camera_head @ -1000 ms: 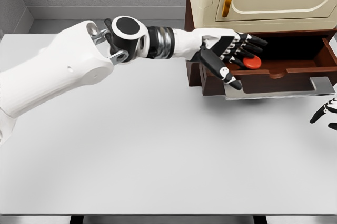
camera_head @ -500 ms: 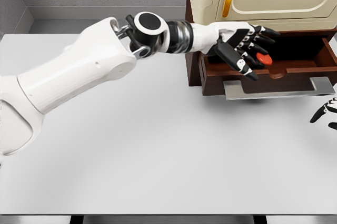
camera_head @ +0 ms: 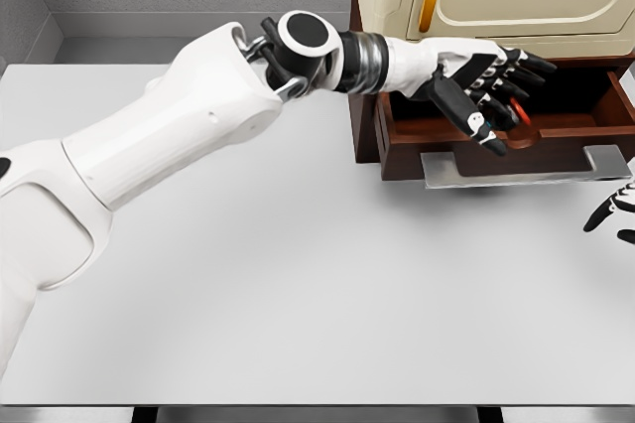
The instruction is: Put the switch into the drawer with left arm, and close the drawer with right arm
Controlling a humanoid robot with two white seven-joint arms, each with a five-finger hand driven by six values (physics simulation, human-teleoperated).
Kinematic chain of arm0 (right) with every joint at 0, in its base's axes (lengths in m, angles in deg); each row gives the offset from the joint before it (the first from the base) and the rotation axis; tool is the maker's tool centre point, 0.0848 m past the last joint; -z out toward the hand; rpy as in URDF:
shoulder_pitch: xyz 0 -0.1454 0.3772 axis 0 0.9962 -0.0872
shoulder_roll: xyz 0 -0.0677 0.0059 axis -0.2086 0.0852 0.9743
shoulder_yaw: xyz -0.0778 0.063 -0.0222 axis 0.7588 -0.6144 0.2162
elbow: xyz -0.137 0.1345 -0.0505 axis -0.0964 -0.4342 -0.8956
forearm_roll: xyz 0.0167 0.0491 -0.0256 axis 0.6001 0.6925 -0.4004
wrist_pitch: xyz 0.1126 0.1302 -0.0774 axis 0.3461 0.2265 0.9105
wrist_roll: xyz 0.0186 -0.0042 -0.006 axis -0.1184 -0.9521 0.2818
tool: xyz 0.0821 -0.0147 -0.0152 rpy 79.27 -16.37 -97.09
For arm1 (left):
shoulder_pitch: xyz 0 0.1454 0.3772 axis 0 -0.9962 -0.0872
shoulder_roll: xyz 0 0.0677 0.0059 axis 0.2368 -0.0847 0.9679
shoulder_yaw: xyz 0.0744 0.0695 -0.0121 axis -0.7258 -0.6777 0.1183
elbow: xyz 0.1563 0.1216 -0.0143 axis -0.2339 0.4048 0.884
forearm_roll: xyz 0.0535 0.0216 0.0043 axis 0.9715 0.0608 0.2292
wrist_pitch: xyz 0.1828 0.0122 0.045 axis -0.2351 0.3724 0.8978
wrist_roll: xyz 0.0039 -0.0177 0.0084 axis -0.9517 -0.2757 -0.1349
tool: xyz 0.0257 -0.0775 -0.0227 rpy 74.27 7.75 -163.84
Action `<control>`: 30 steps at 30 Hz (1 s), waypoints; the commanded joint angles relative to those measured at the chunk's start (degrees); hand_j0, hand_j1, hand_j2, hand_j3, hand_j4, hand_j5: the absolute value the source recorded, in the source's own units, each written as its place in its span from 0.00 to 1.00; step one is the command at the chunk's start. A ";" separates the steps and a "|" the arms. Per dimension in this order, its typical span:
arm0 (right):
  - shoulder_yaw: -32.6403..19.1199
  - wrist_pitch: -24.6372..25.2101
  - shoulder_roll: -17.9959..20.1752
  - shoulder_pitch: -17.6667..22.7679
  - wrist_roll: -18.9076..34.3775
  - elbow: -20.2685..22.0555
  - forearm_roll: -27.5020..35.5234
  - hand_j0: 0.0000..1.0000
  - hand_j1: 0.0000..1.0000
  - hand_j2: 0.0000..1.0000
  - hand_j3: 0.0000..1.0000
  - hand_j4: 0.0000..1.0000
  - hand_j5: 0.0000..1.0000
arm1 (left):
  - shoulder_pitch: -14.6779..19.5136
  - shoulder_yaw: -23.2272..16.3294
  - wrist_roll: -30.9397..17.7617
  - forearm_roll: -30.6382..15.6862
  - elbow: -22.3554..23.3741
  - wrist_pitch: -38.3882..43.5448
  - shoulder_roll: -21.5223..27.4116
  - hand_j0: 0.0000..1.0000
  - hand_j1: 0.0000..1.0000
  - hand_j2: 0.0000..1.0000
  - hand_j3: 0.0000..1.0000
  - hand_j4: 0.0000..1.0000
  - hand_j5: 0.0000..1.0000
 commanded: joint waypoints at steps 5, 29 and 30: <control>0.11 0.16 0.06 -0.09 -0.02 0.02 0.39 0.56 0.56 0.56 0.56 0.56 0.56 | 0.53 2.71 -3.26 0.25 -0.07 0.41 0.27 1.00 1.00 1.00 1.00 1.00 1.00; 7.49 0.16 2.09 -6.94 -0.02 -0.51 0.13 0.56 0.56 0.56 0.56 0.56 0.56 | -10.55 4.21 -9.61 26.97 -22.31 -21.56 51.42 1.00 1.00 1.00 1.00 1.00 1.00; 7.58 0.16 2.09 -7.21 -0.02 -0.77 0.04 0.56 0.56 0.56 0.56 0.56 0.56 | -8.36 1.93 -9.61 33.53 -21.52 -22.44 51.77 1.00 1.00 1.00 1.00 1.00 1.00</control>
